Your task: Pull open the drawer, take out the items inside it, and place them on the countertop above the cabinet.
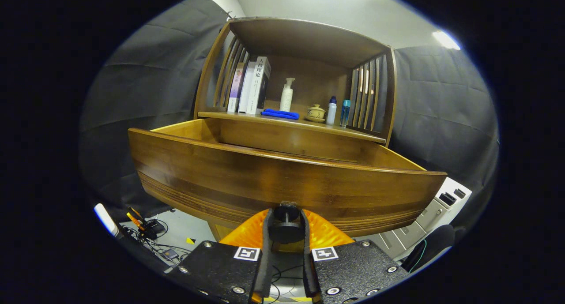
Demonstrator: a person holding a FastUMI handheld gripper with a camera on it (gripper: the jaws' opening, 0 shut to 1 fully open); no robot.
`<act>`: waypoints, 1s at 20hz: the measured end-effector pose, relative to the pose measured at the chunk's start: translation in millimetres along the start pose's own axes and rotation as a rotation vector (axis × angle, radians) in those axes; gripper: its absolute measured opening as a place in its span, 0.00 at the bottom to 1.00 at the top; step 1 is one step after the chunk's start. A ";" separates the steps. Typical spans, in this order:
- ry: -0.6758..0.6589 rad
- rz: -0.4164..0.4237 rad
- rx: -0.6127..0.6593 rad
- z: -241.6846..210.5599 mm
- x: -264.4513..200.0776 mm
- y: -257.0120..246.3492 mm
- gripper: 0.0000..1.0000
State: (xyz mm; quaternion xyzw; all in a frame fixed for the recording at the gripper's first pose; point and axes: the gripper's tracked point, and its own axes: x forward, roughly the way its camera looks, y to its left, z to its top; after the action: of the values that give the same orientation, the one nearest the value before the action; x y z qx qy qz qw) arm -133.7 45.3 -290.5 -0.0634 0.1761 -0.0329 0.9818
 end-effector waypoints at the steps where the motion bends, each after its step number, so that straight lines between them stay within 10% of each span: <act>1: -0.002 -0.001 -0.002 0.3 -0.5 0.4 0.35; 10: -0.142 0.057 0.096 73.9 -25.7 -11.1 0.94; 20: -0.112 -0.032 0.062 168.6 15.4 -47.9 0.95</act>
State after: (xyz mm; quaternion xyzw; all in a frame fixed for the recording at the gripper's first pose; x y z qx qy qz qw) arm -62.3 15.5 -132.5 -0.0373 0.1187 -0.0507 0.9909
